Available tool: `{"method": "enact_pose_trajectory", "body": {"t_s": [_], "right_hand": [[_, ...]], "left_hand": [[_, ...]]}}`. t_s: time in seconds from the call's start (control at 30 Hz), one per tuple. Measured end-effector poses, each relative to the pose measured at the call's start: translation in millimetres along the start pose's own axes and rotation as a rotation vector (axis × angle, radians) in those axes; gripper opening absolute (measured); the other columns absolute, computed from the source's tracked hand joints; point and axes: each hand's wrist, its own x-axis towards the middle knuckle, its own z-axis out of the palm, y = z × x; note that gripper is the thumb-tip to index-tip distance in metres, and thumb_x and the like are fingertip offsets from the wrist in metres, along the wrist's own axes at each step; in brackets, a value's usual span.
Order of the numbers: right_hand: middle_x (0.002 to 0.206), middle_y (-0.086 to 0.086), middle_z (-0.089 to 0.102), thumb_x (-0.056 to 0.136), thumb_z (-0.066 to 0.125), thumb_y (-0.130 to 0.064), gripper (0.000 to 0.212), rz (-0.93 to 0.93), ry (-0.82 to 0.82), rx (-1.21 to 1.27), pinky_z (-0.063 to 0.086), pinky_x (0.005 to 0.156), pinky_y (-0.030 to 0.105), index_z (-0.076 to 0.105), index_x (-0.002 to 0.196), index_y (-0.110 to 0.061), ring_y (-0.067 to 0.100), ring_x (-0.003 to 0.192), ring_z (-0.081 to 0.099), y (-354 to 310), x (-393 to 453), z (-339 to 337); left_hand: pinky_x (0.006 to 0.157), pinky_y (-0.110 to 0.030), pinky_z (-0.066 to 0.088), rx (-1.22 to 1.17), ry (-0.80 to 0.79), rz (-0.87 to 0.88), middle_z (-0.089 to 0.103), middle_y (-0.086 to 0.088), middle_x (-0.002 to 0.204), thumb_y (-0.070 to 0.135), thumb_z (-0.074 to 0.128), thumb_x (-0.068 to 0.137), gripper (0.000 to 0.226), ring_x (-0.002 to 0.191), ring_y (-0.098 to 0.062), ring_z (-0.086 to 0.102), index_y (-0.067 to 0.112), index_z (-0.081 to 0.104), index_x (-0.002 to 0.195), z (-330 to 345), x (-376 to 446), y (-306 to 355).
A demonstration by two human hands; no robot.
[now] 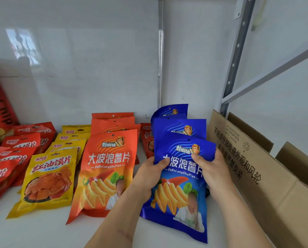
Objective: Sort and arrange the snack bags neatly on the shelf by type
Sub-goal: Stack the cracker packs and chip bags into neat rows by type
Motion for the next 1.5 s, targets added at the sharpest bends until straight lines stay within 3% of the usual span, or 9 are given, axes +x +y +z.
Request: {"method": "enact_pose_trajectory", "body": {"t_s": [0.2, 0.33, 0.6, 0.73, 1.03, 1.17, 1.3, 1.43, 1.5], "right_hand": [[0.09, -0.001, 0.078, 0.088, 0.065, -0.051, 0.035, 0.069, -0.113, -0.042, 0.056, 0.061, 0.028, 0.059, 0.104, -0.02, 0.016, 0.077, 0.076, -13, 7, -1], [0.092, -0.001, 0.077, 0.09, 0.068, -0.04, 0.029, 0.052, -0.16, -0.11, 0.056, 0.061, 0.028, 0.061, 0.108, -0.019, 0.015, 0.077, 0.075, -9, 16, -2], [0.083, -0.003, 0.076, 0.089, 0.069, -0.043, 0.026, 0.001, -0.056, -0.088, 0.052, 0.054, 0.023, 0.06, 0.093, -0.018, 0.012, 0.069, 0.074, -11, 26, 2], [0.098, -0.004, 0.07, 0.094, 0.055, -0.054, 0.035, -0.053, 0.085, -0.232, 0.049, 0.056, 0.024, 0.057, 0.104, -0.02, 0.007, 0.078, 0.069, -9, 42, -1], [0.131, 0.005, 0.062, 0.1, 0.043, -0.053, 0.056, 0.002, 0.03, -0.459, 0.04, 0.077, 0.027, 0.049, 0.139, -0.014, 0.022, 0.116, 0.06, 3, 62, 2], [0.115, 0.002, 0.068, 0.099, 0.044, -0.055, 0.047, 0.037, 0.023, -0.322, 0.05, 0.073, 0.03, 0.058, 0.121, -0.016, 0.016, 0.102, 0.065, 3, 64, -1], [0.086, -0.006, 0.065, 0.102, 0.045, -0.045, 0.032, 0.047, -0.057, -0.301, 0.042, 0.059, 0.023, 0.062, 0.094, -0.019, 0.004, 0.077, 0.059, -4, 62, -6], [0.09, -0.002, 0.066, 0.103, 0.049, -0.031, 0.022, 0.026, -0.105, -0.349, 0.04, 0.059, 0.024, 0.066, 0.1, -0.018, 0.004, 0.077, 0.057, -3, 63, -7], [0.097, 0.0, 0.069, 0.103, 0.049, -0.032, 0.02, 0.039, -0.093, -0.303, 0.051, 0.073, 0.031, 0.065, 0.097, -0.021, 0.012, 0.086, 0.063, -3, 64, -8]], "left_hand": [[0.087, -0.052, 0.06, -0.014, 0.076, -0.012, 0.078, -0.007, 0.099, 0.026, 0.071, 0.093, 0.025, 0.09, -0.027, 0.076, 0.013, 0.063, 0.113, -6, -1, -5], [0.089, -0.052, 0.059, -0.009, 0.084, 0.014, 0.078, -0.007, 0.101, 0.018, 0.067, 0.096, 0.021, 0.092, -0.027, 0.076, 0.013, 0.063, 0.116, -8, -3, -6], [0.076, -0.043, 0.061, -0.158, 0.113, 0.01, 0.078, -0.013, 0.098, 0.021, 0.066, 0.096, 0.025, 0.09, -0.032, 0.076, 0.006, 0.062, 0.116, -3, -6, 0], [0.074, -0.042, 0.062, -0.085, 0.214, -0.001, 0.079, -0.009, 0.093, 0.02, 0.066, 0.097, 0.019, 0.084, -0.027, 0.077, 0.008, 0.062, 0.111, -3, -2, -2], [0.091, -0.051, 0.058, 0.019, 0.358, 0.051, 0.074, -0.008, 0.105, 0.027, 0.061, 0.1, 0.021, 0.096, -0.027, 0.073, 0.013, 0.06, 0.116, 3, 6, -5], [0.086, -0.047, 0.06, 0.011, 0.347, 0.08, 0.076, -0.006, 0.102, 0.027, 0.06, 0.1, 0.018, 0.093, -0.025, 0.074, 0.015, 0.061, 0.114, 3, 4, -8], [0.08, -0.044, 0.062, -0.056, 0.303, 0.071, 0.079, -0.004, 0.093, 0.028, 0.059, 0.101, 0.014, 0.086, -0.024, 0.077, 0.017, 0.063, 0.109, 2, 0, -7], [0.083, -0.047, 0.061, -0.143, 0.273, 0.058, 0.079, -0.005, 0.096, 0.029, 0.058, 0.101, 0.017, 0.089, -0.026, 0.077, 0.017, 0.064, 0.113, 3, -2, -5], [0.085, -0.047, 0.06, -0.185, 0.259, 0.044, 0.078, -0.007, 0.099, 0.028, 0.059, 0.101, 0.019, 0.09, -0.027, 0.077, 0.016, 0.063, 0.115, 4, -3, -4]]}}
